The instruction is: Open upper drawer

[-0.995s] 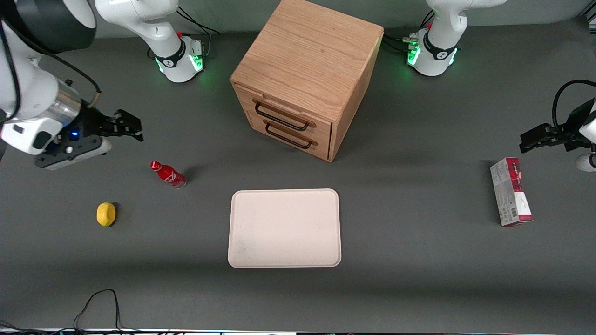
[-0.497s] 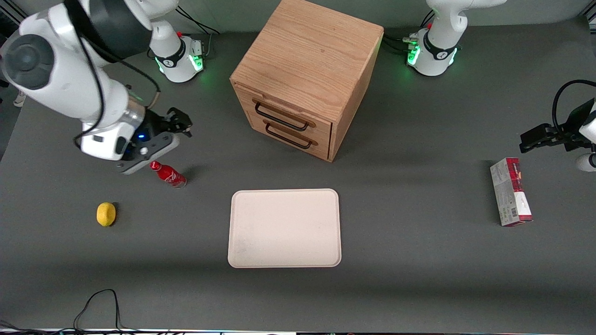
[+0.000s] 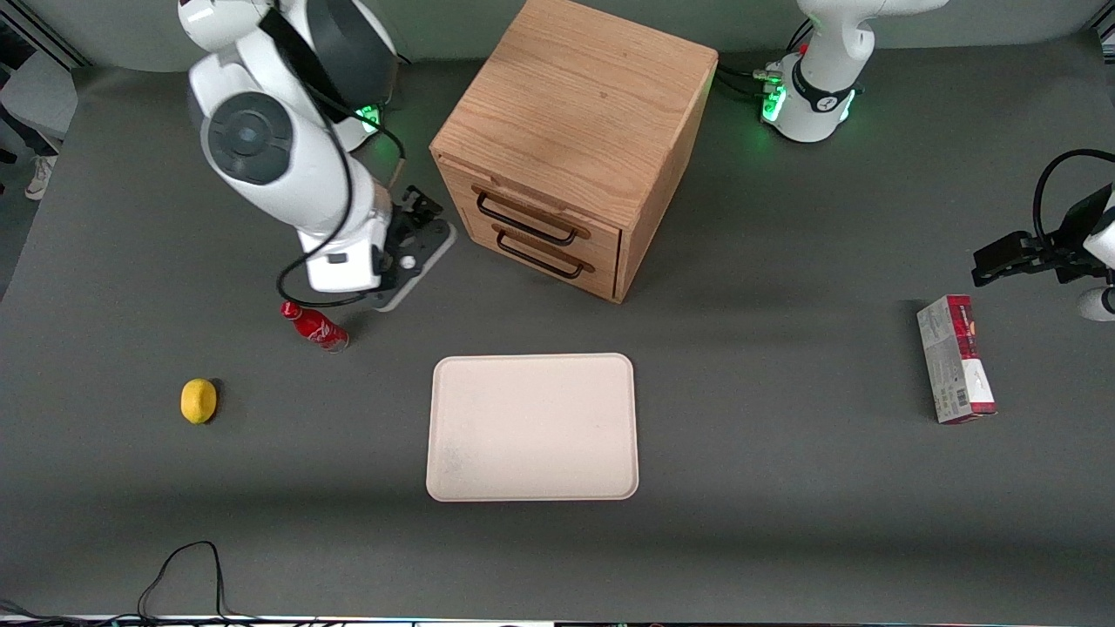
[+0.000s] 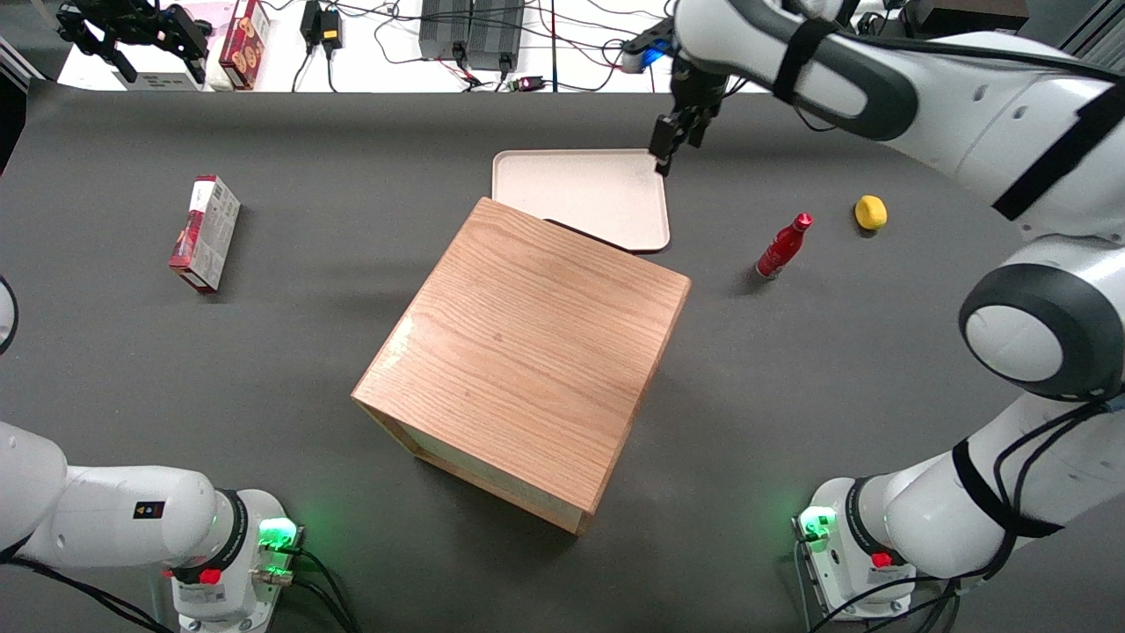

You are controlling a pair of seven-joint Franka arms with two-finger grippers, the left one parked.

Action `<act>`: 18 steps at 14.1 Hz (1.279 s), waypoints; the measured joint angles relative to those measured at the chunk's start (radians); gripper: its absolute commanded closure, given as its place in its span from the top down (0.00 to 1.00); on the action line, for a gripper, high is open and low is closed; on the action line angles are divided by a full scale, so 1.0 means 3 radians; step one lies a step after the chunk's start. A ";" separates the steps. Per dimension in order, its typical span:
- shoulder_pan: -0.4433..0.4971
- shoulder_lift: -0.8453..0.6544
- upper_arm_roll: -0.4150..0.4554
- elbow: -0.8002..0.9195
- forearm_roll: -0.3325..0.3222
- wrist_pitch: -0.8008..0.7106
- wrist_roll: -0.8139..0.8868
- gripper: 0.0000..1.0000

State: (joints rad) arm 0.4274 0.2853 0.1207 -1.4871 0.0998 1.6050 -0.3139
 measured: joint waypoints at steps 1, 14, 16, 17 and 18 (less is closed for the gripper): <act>0.0002 0.0083 0.0070 0.0034 0.0042 0.0001 -0.0002 1.00; 0.0105 0.0564 0.0155 0.0251 0.0580 0.0103 -0.0058 1.00; 0.0125 0.0591 0.0156 0.0251 0.0579 0.0159 -0.0079 1.00; 0.0159 0.0602 0.0157 0.0250 0.0573 0.0177 -0.0083 1.00; 0.0196 0.0619 0.0157 0.0250 0.0557 0.0209 -0.0083 1.00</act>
State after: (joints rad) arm 0.4863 0.4711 0.1677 -1.4122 0.2668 1.6678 -0.3387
